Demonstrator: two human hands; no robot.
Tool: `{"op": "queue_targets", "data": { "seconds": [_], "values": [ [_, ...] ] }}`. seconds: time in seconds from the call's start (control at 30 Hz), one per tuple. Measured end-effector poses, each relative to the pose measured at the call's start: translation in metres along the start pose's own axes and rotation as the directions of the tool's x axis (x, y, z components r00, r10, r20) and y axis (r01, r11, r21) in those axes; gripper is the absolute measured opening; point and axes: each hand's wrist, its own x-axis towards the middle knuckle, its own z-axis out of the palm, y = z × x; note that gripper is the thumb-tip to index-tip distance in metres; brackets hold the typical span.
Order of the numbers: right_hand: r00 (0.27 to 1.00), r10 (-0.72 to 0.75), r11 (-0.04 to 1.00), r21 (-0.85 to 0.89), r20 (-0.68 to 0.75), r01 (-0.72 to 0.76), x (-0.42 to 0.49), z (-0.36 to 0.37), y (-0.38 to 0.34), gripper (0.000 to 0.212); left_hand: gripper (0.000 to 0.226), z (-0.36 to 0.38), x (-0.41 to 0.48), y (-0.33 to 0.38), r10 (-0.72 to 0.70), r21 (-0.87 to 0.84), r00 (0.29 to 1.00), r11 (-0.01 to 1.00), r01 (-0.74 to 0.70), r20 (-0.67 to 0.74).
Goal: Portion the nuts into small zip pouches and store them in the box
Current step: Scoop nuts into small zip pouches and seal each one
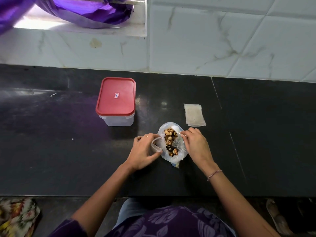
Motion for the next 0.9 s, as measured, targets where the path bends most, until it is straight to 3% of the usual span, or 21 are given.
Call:
{"op": "queue_targets", "data": {
  "seconds": [0.2, 0.33, 0.57, 0.67, 0.9],
  "values": [
    [0.998, -0.036, 0.999, -0.037, 0.059, 0.039, 0.000, -0.006, 0.000, 0.028, 0.045, 0.002, -0.001, 0.001, -0.020, -0.018, 0.998, 1.000, 0.021, 0.054],
    [0.998, 0.036, 0.997, 0.070, 0.052, -0.039, 0.015, -0.004, -0.002, 0.024, 0.046, 0.002, -0.001, 0.004, -0.025, -0.033, 0.997, 0.999, 0.027, 0.078],
    [0.952, 0.142, 0.966, 0.174, 0.271, -0.193, 0.017, -0.009, 0.006, 0.025, 0.049, 0.002, -0.001, 0.005, -0.011, -0.036, 0.995, 0.999, 0.014, 0.100],
    [0.952, 0.203, 0.950, 0.189, 0.230, -0.248, 0.011, 0.000, 0.000, 0.026, 0.049, 0.002, 0.001, 0.006, 0.001, -0.036, 0.996, 0.999, 0.003, 0.094],
    [0.862, 0.412, 0.760, 0.410, 0.297, -0.504, 0.008, 0.002, 0.011, 0.029, 0.050, 0.007, 0.001, 0.008, -0.016, -0.063, 0.997, 0.998, 0.021, 0.070]
  ]
}}
